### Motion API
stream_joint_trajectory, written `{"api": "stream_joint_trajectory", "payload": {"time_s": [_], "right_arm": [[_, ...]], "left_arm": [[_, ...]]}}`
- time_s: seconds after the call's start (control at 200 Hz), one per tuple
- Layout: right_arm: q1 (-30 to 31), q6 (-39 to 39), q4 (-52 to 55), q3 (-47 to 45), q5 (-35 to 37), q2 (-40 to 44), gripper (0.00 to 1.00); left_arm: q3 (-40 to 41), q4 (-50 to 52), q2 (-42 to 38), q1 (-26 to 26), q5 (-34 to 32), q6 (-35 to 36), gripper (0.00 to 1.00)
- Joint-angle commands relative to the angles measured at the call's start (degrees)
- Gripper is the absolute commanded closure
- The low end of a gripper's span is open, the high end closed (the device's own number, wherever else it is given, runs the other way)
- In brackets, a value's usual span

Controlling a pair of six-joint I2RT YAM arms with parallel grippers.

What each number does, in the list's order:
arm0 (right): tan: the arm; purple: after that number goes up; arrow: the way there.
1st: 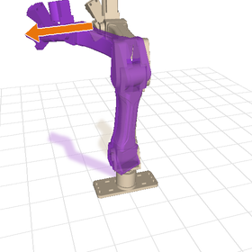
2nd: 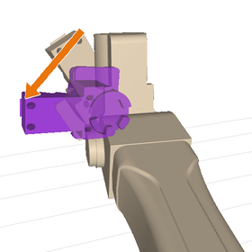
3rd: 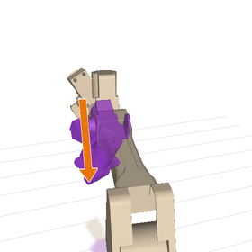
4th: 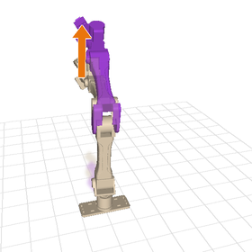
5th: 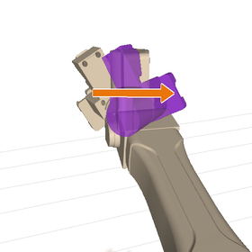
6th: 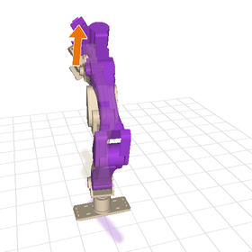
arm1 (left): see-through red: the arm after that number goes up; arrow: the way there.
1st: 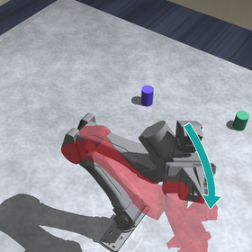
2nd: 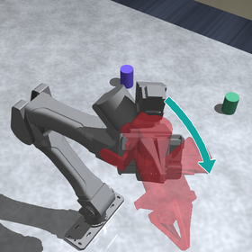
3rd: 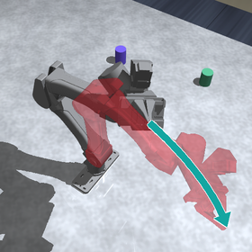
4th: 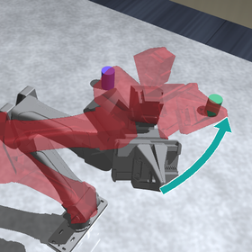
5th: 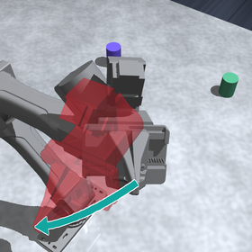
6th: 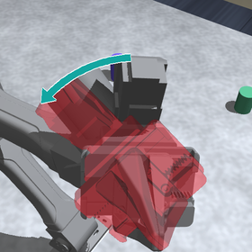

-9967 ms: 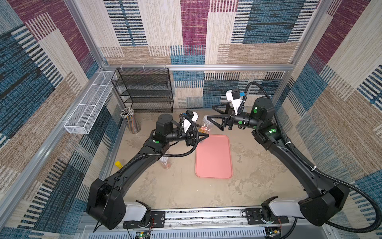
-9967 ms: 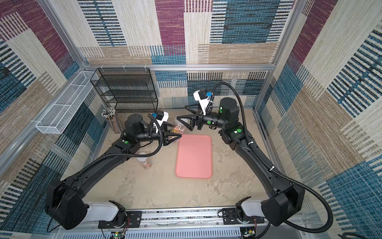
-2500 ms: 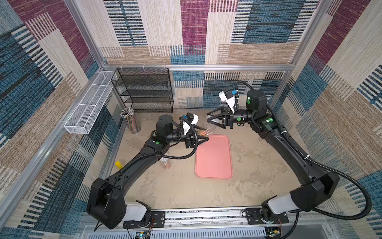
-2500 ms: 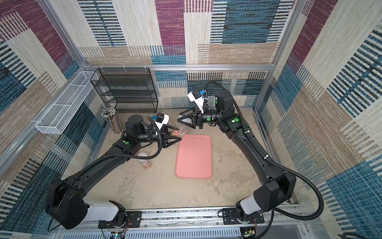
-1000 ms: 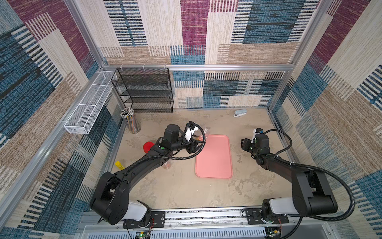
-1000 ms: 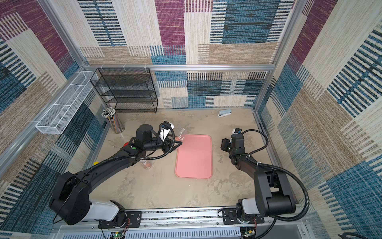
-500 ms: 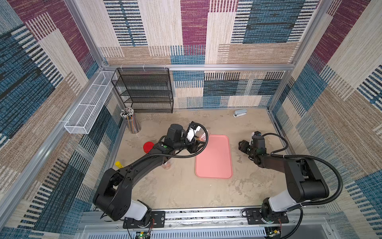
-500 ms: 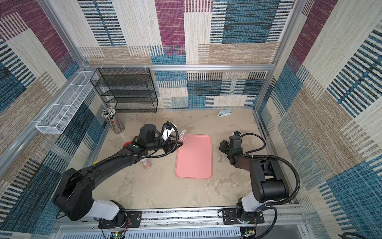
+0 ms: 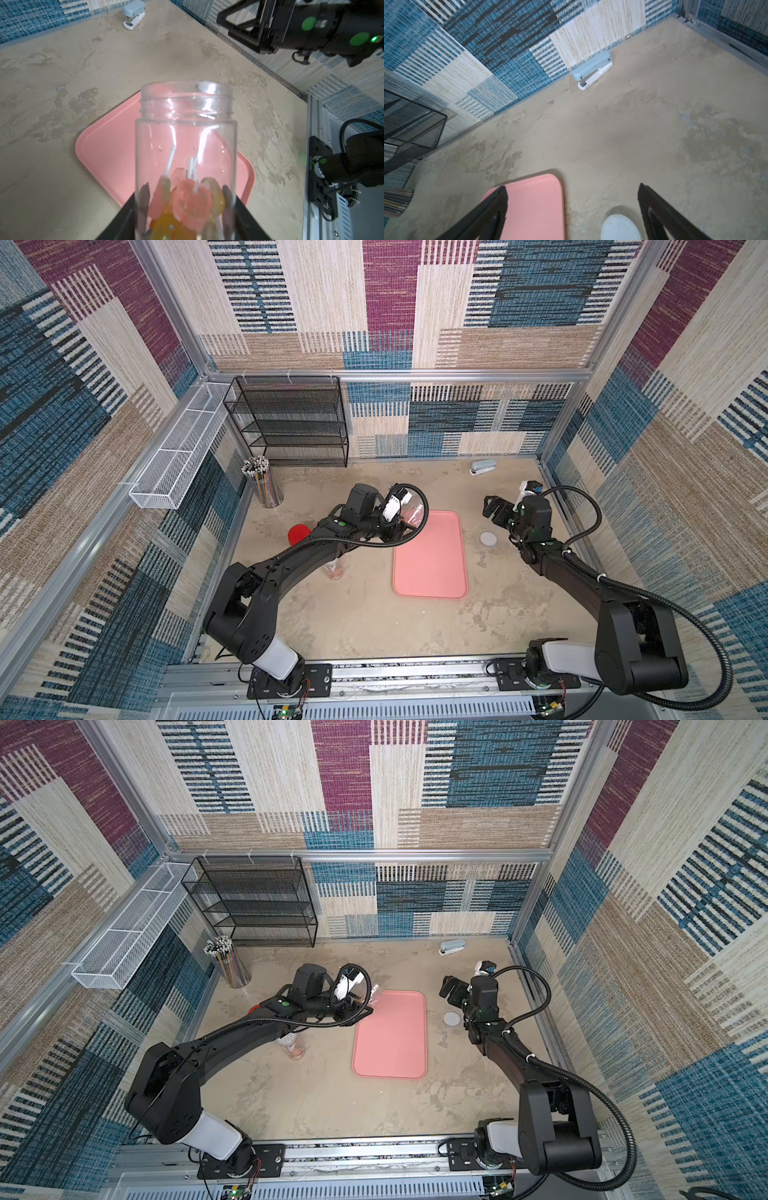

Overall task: Pour the candies out of the jar
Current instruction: 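Pour the candies out of the jar onto the tray.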

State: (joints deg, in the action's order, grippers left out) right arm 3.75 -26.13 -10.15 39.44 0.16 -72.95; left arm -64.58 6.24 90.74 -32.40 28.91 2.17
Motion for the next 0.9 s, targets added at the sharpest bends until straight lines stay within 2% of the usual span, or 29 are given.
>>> {"api": "stream_joint_trajectory", "payload": {"time_s": [0.0,0.05,0.19,0.516,0.897], "right_arm": [[-0.3,-0.2,-0.2,0.6,1.8,2.4,0.00],[-0.6,-1.4,0.2,0.8,3.5,3.1,0.00],[-1.6,0.2,-1.9,-0.2,2.7,3.9,0.00],[-2.6,1.0,-2.2,-2.4,3.3,3.9,0.00],[-3.2,0.7,-2.4,-3.7,5.0,4.7,0.00]], "left_arm": [[-3.0,5.7,1.2,-0.3,1.8,4.5,1.00],[-4.7,8.3,1.9,-0.4,2.2,6.2,1.00],[-10.9,20.0,5.4,-1.0,1.1,11.1,1.00],[-25.7,38.0,18.2,-4.9,-7.7,19.3,1.00],[-51.1,60.9,36.2,-10.2,-25.4,25.5,1.00]]}}
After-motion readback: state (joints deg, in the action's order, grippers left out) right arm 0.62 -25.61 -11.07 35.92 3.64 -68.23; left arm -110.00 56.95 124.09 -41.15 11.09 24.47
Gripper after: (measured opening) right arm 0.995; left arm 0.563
